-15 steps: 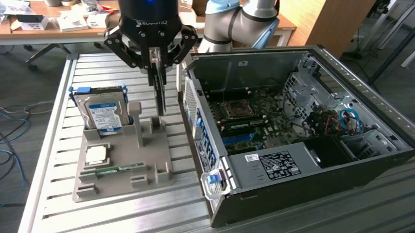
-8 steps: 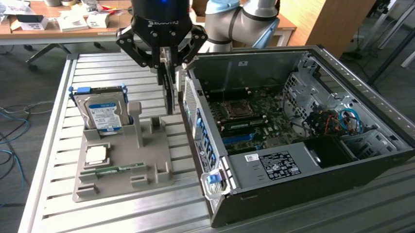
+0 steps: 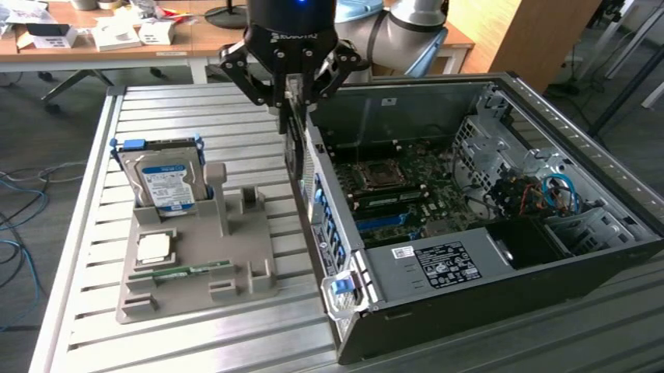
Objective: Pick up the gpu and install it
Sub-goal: 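Pick up the gpu and move the gpu toward the slot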
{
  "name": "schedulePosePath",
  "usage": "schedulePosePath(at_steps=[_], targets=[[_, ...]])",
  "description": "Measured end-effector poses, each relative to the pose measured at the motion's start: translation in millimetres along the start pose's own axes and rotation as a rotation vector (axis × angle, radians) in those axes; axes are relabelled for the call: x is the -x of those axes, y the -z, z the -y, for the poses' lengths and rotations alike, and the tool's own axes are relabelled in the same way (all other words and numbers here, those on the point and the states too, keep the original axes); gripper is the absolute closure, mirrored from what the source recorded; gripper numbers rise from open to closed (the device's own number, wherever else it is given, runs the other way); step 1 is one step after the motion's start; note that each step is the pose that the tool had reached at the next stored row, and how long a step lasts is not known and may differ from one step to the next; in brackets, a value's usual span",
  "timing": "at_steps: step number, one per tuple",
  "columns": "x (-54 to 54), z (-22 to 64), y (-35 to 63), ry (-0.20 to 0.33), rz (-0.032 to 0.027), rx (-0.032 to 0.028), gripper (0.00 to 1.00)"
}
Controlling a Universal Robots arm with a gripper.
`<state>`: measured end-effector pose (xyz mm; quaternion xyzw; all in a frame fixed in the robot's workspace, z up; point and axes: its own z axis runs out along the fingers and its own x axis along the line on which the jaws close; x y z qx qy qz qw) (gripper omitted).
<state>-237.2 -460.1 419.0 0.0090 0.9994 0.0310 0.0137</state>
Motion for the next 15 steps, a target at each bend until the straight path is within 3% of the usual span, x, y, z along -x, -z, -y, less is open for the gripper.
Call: schedulePosePath(at_steps=[15], targets=[[61.6,-1.1,-1.7,0.000,0.0000,0.0020,0.74]])
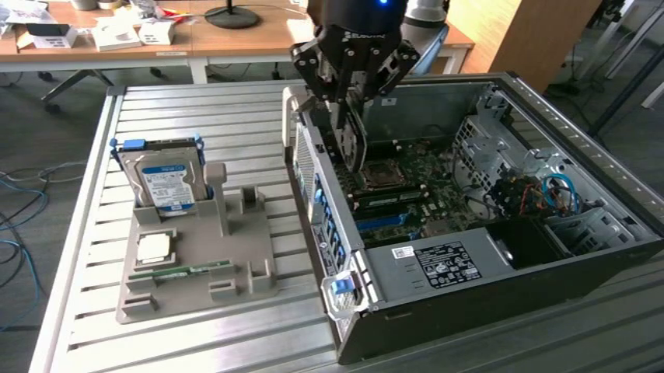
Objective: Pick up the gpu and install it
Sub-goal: 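Pick up the gpu and move the gpu toward the slot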
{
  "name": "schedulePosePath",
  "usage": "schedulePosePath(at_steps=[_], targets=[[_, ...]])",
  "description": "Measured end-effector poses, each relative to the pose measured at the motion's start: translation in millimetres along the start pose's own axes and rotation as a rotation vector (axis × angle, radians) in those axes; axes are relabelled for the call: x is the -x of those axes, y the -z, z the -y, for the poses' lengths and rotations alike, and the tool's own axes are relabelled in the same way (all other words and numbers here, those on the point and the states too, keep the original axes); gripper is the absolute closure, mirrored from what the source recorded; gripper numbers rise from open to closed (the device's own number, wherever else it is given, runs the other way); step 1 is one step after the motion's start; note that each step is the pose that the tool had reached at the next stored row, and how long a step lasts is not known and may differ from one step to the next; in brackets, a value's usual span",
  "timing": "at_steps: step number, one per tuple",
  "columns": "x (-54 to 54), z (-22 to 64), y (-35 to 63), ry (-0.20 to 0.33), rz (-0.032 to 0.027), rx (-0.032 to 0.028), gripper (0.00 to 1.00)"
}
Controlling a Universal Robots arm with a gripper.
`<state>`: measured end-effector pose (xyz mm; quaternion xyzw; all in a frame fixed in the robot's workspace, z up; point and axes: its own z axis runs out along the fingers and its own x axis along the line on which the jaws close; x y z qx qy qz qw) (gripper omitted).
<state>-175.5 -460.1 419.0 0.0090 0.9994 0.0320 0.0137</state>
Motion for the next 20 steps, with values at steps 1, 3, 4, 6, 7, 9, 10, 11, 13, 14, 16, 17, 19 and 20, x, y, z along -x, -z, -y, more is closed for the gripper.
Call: schedulePosePath(at_steps=[1,3,4,6,7,9,10,11,13,14,16,17,19,20], targets=[[4.4,-0.1,-0.1,0.000,0.0000,0.0002,0.74],[13.4,-0.2,-0.4,0.000,0.0000,0.0006,0.74],[18.0,-0.3,-0.5,0.000,-0.0001,0.0007,0.74],[27.3,-0.5,-0.7,0.000,-0.0001,0.0009,0.74],[31.8,-0.5,-0.9,0.000,-0.0001,0.0011,0.74],[40.8,-0.7,-1.1,0.000,0.0000,0.0012,0.74],[45.3,-0.8,-1.3,0.000,0.0000,0.0013,0.74],[49.8,-0.9,-1.4,0.000,-0.0001,0.0013,0.74],[59.0,-1.0,-1.7,0.000,0.0000,0.0015,0.74],[63.5,-1.1,-1.8,0.000,0.0000,0.0015,0.74],[72.5,-1.3,-2.0,0.000,-0.0001,0.0016,0.74],[77.0,-1.3,-2.1,0.000,-0.0001,0.0017,0.74],[86.4,-1.5,-2.4,0.000,-0.0002,0.0018,0.74],[90.7,-1.6,-2.5,0.000,-0.0001,0.0018,0.74]])
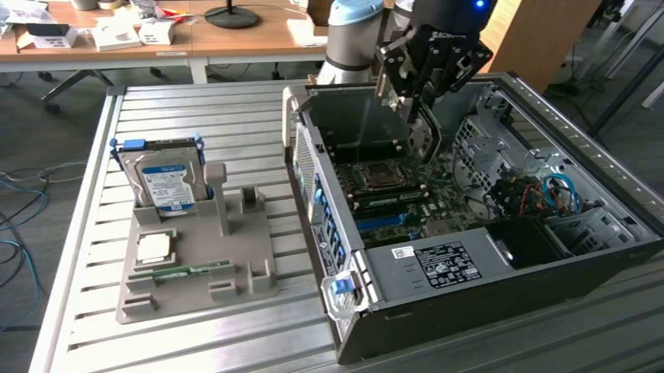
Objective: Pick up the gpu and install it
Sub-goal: 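Pick up the gpu and move the gpu toward the slot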
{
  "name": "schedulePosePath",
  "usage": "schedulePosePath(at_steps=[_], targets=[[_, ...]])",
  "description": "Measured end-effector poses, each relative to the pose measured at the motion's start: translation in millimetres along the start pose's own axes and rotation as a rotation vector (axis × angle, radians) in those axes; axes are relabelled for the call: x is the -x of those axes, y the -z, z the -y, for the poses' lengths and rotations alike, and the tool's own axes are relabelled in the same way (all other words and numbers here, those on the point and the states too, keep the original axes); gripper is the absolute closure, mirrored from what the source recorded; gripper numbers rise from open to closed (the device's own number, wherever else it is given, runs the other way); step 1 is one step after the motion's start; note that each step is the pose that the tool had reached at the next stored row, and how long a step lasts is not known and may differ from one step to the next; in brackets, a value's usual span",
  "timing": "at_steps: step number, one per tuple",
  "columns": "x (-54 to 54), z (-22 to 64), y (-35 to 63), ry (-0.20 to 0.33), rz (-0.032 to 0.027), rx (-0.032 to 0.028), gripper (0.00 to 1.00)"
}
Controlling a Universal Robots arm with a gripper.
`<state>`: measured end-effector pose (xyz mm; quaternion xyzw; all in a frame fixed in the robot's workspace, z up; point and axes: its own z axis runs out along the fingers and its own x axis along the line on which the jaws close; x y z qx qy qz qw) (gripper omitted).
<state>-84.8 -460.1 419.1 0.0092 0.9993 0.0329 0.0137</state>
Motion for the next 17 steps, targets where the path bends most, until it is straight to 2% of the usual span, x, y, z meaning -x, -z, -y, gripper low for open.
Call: schedulePosePath(at_steps=[9,17], targets=[[39.8,-0.7,-1.1,0.000,-0.0001,0.0002,0.74],[46.3,-0.9,-1.3,0.000,-0.0001,0.0002,0.74]])
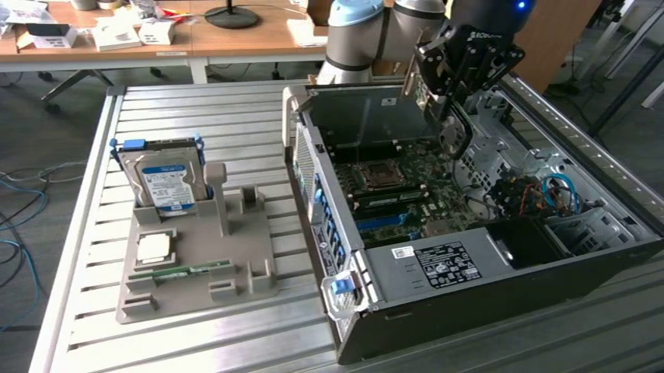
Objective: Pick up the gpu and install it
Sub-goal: 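Pick up the gpu and move the gpu toward the slot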
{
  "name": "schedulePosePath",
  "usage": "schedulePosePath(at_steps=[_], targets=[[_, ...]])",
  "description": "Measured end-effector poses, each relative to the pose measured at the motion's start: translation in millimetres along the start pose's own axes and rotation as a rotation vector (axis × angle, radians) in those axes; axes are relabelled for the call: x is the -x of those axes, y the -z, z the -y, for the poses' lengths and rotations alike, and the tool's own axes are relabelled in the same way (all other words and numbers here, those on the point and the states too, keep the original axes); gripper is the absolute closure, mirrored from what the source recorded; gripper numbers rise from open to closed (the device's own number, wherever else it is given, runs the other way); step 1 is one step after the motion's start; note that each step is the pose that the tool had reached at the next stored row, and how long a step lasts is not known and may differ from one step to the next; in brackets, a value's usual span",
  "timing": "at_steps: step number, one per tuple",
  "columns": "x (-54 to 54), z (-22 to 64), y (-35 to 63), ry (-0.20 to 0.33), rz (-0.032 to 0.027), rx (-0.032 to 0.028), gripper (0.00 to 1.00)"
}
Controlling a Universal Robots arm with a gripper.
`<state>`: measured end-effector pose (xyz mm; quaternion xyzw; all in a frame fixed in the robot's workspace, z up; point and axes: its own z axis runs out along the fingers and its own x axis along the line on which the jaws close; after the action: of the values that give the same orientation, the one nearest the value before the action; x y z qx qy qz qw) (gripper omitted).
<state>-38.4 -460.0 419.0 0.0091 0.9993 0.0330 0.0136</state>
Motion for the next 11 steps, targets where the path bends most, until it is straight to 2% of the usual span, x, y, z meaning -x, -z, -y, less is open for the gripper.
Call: schedulePosePath(at_steps=[7,11], targets=[[9.1,-0.1,-0.2,0.000,-0.0034,-0.0001,0.74],[13.3,-0.1,-0.3,-0.001,-0.0124,-0.0003,0.74]])
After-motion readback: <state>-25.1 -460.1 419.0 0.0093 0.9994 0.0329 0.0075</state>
